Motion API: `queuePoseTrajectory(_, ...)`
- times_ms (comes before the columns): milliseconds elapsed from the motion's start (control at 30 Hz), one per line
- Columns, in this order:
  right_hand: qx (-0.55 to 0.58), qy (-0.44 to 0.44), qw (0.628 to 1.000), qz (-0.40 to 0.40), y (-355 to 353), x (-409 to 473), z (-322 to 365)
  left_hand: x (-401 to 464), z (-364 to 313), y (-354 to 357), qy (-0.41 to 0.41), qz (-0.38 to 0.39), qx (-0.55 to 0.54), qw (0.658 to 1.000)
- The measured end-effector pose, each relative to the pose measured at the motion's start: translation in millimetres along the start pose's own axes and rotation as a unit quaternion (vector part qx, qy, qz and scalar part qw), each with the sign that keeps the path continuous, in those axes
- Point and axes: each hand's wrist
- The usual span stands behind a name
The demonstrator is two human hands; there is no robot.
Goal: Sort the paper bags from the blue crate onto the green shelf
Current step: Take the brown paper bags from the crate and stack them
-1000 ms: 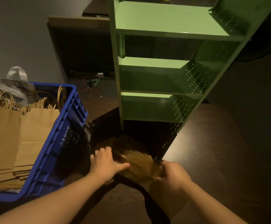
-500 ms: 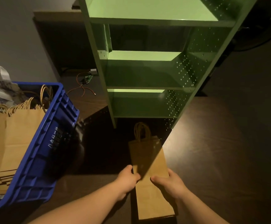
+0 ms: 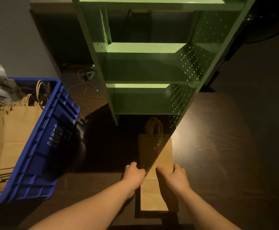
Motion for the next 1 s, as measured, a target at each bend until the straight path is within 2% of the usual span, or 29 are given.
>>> queuePoseTrajectory(167, -0.017, -0.013, 0.997, -0.074, -6.2, -6.6, 18.6, -6.0, -5.3, -22.8, -0.017, 0.004, -0.063, 0.998)
queuePoseTrajectory(333, -0.071, -0.118, 0.978, -0.160, -2.2, -18.9, 51.4, -19.5, -8.1, -59.5, 0.007, -0.016, -0.129, 0.991)
queuePoseTrajectory(400, -0.102, -0.141, 0.970, -0.168, 0.2, -22.3, 66.6, -21.8, -8.3, -76.4, 0.029, -0.027, -0.143, 0.989)
queuePoseTrajectory(500, -0.093, -0.138, 0.978, -0.123, 6.9, -24.9, 81.5, -23.5, -7.8, -100.2, 0.054, -0.037, -0.159, 0.985)
queuePoseTrajectory(600, -0.053, -0.095, 0.994, 0.003, 19.9, -39.4, 105.9, -24.8, -10.6, -125.4, 0.078, -0.040, -0.149, 0.985)
queuePoseTrajectory(767, -0.038, -0.212, 0.976, 0.019, 52.5, -65.8, 170.7, -41.2, -17.9, -176.0, 0.111, -0.105, -0.132, 0.980)
queuePoseTrajectory(1000, 0.024, -0.306, 0.948, 0.090, 103.5, -101.3, 246.7, -74.1, -25.4, -256.1, 0.164, -0.146, -0.322, 0.921)
Point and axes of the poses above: each hand's wrist, its own x-axis towards the middle knuckle, its own y-axis out of the palm, z = x × y
